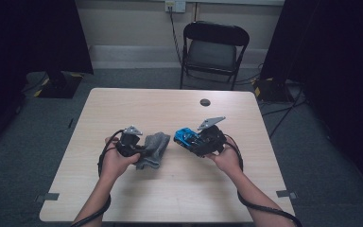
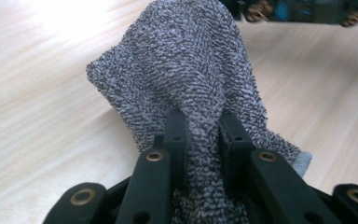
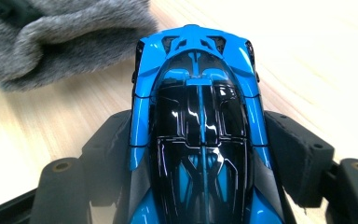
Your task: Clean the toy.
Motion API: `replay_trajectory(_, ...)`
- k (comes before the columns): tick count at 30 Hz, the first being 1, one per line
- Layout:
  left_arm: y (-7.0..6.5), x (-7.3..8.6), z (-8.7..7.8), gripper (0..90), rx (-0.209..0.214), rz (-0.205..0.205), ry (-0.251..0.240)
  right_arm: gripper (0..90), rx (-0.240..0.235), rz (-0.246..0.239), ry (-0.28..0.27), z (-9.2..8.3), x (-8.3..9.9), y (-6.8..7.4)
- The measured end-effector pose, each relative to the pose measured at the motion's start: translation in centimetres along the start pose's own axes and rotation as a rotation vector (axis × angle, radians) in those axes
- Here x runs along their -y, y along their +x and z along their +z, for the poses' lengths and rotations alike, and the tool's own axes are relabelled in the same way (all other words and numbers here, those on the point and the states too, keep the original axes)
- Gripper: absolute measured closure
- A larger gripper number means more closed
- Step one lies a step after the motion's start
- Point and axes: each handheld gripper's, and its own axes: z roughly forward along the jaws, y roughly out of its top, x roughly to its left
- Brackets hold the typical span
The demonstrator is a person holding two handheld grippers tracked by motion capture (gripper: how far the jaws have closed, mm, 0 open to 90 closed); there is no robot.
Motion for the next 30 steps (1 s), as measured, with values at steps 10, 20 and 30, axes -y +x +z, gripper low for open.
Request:
replay_trajectory(10, 0.6, -1.3, 0.4, 76.4, -0.008, -0.020, -0.008, 28.0, -0.036, -0.040, -0.020, -0.5, 0.0, 1.4)
replay_trajectory(20, -0.4, -2.0, 1.3, 76.4, 0.039, 0.015, -0.007, 28.0, -0.055, -0.078, -0.008, -0.1, 0.1, 2.8)
replay_trajectory(30, -1.0, -1.9, 1.6, 76.4, 0.076, 0.044, -0.001, 28.0, -0.051, -0.083, -0.002, 0.6, 0.3, 2.8)
